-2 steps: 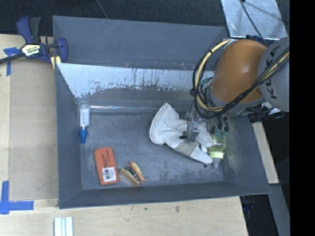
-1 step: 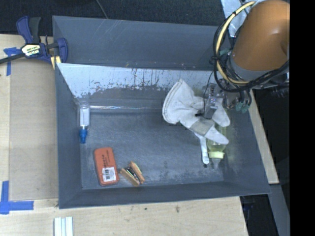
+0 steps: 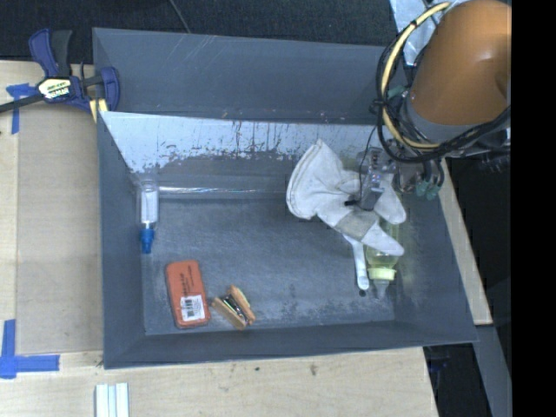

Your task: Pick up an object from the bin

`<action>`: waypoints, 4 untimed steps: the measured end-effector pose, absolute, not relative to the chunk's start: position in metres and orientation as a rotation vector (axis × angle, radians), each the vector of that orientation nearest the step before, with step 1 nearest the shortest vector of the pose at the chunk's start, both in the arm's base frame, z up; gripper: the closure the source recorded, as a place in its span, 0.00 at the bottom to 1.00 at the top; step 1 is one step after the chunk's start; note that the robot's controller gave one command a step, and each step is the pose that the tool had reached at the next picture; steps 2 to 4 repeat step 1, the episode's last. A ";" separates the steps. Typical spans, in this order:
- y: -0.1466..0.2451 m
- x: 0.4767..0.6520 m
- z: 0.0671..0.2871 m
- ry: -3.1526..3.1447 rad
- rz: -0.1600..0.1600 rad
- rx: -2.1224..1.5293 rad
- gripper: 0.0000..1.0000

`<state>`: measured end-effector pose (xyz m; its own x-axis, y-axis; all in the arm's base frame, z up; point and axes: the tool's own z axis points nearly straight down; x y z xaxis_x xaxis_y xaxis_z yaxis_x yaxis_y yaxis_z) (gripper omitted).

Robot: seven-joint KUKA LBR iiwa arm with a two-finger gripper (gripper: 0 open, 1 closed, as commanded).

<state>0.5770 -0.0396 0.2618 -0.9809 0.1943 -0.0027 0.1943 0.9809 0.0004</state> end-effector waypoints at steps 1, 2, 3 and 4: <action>-0.061 0.583 0.354 3.127 -0.002 -0.229 1.00; -0.061 0.583 0.354 3.127 -0.002 -0.229 1.00; -0.061 0.583 0.354 3.127 -0.002 -0.229 1.00; -0.061 0.583 0.354 3.127 -0.002 -0.229 1.00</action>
Offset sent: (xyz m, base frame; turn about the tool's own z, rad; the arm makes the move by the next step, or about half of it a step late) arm 0.0000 0.0000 0.0000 0.0000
